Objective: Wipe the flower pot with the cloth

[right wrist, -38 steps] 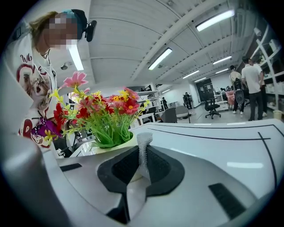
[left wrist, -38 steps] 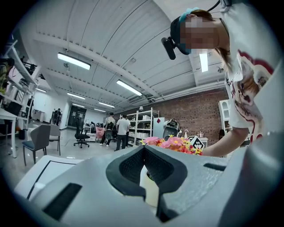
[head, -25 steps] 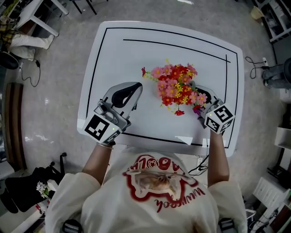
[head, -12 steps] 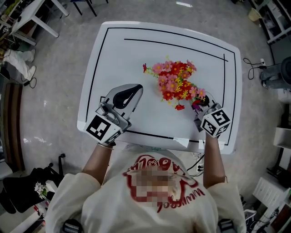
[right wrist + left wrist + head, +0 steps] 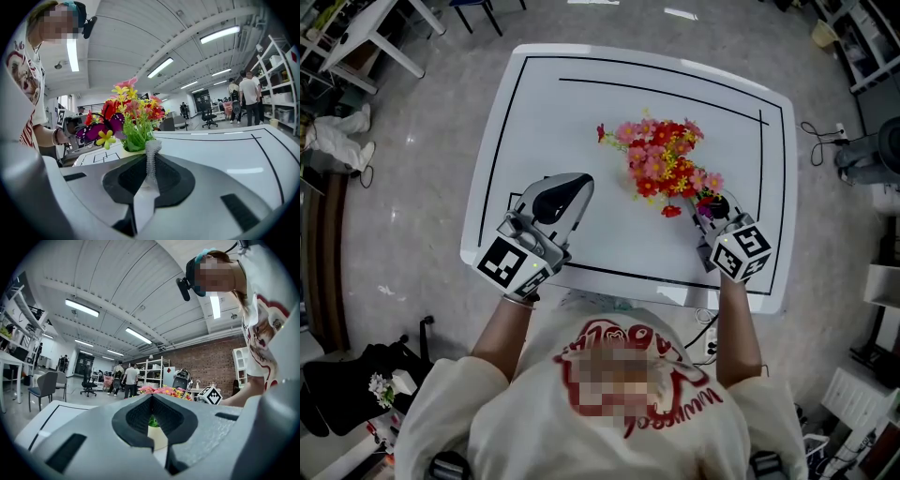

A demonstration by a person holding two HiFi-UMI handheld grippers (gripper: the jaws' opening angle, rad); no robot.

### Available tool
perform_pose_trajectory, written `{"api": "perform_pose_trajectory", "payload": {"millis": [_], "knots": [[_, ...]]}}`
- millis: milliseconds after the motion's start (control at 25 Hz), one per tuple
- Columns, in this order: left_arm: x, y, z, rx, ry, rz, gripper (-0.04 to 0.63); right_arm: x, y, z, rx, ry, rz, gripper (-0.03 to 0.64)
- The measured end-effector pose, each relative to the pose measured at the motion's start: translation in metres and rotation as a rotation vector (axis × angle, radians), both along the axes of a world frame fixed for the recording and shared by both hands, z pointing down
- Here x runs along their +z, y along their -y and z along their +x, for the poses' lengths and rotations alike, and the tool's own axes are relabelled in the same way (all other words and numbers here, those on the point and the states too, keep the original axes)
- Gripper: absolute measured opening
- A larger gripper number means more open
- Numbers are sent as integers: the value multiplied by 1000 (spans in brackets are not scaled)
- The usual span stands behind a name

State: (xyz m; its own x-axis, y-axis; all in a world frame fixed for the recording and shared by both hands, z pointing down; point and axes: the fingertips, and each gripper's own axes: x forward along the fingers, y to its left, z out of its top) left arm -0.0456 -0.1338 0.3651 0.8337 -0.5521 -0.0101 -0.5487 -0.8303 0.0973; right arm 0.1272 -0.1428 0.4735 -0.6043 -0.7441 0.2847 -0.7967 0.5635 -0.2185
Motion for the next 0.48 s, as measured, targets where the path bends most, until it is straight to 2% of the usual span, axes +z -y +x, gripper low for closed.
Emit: {"api": "perform_pose_trajectory", "payload": {"millis": [80, 280, 480], "knots": [[1, -2, -2, -6, 18, 11, 3, 0, -1, -1, 5, 0, 0, 35], [8, -11, 6, 7, 127, 69, 3, 1, -4, -2, 24, 6, -4, 35], [14, -17, 13, 23, 119, 31, 3, -1, -8, -4, 38, 20, -7, 35]]}}
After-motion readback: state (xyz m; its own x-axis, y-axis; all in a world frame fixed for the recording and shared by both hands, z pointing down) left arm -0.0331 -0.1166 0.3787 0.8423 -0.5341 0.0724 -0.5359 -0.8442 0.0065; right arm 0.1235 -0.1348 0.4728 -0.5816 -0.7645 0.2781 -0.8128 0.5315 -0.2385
